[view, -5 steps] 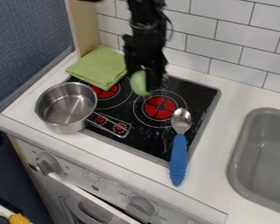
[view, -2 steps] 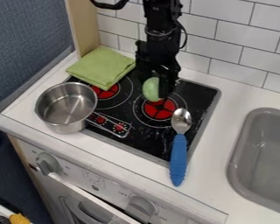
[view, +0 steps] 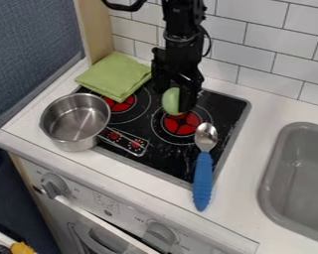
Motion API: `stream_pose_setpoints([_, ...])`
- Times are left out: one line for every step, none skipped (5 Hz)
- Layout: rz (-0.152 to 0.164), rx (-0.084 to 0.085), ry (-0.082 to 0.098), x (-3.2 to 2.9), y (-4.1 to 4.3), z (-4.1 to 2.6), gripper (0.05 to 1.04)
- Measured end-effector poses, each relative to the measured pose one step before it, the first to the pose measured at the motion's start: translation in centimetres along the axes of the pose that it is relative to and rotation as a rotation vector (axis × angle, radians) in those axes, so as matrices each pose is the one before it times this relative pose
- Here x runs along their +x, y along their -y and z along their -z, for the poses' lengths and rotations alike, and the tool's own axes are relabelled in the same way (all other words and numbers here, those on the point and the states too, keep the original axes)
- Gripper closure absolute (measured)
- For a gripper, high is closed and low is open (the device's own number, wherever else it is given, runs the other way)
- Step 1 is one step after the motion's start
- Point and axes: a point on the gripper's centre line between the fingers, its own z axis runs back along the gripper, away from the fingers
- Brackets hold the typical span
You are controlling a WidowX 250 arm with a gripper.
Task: Put the green pear to the right burner
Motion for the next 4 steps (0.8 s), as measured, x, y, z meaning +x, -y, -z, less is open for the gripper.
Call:
stream_pose_setpoints([0.0015, 0.0134, 0.0192, -0.127, -0.058, -1.109, 0.082])
stream_pose_setpoints([0.0137, -0.0165, 0.0125, -0.210, 0.399, -1.162, 0.082])
stream_pose_setpoints([0.0353, -0.0176, 0.0260, -0.102, 0.502, -1.299, 0.082])
stream_pose_setpoints([0.0468, -0.0264, -0.0132, -1.034, 0.857, -1.701, 0.082])
